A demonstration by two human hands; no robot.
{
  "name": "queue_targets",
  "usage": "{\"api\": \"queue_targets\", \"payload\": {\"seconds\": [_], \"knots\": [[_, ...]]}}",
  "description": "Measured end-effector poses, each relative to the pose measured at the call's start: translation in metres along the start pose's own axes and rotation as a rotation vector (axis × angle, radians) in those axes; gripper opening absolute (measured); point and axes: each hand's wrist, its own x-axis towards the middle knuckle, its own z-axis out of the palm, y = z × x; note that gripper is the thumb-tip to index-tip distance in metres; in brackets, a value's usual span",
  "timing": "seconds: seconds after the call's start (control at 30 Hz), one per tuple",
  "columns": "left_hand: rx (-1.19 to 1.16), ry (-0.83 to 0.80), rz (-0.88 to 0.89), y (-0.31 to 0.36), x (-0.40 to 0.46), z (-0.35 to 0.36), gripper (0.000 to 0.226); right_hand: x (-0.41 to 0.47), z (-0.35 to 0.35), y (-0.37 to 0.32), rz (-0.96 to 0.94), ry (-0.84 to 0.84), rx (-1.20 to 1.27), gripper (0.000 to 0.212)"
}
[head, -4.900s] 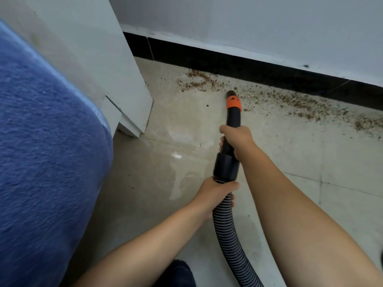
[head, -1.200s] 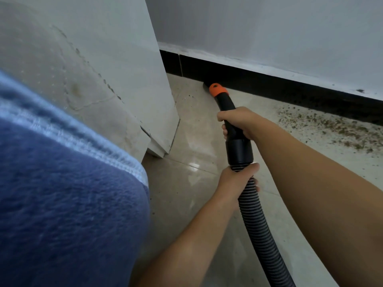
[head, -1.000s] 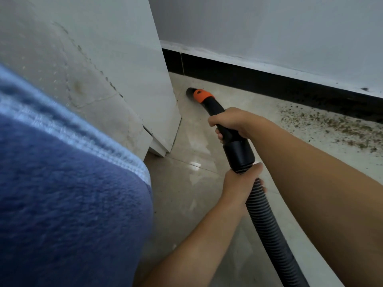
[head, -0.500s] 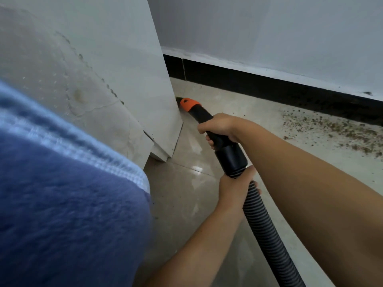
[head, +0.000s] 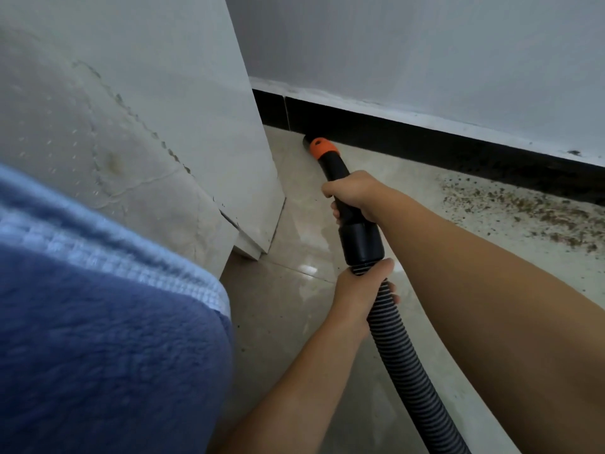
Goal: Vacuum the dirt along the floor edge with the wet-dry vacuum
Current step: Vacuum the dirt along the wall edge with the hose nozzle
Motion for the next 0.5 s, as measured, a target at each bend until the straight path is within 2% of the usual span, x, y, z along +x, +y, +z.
{"api": "queue_targets", "payload": {"seconds": [0.17,0.23,0.4,0.5], "knots": [[0.079,-0.035,-0.06,-0.037,-0.021,0.014,0.016,-0.027,-0.022,0.036,0.061,0.09,0.052,0.024],[0.109,-0.056,-0.081,-0.061,-0.033,0.02,0.019,-0.047,-0.03,0.059,0.087,0.07,0.046,0.019],[0.106,-0.084,-0.099,-0.095,-0.058,0.023,0.006,-0.076,-0.026,0.086,0.105,-0.024,-0.018,0.015],[0.181,-0.103,-0.098,-0.097,-0.061,0.019,0.009,-0.079,-0.034,0.1,0.094,0.092,0.073,0.017]]}}
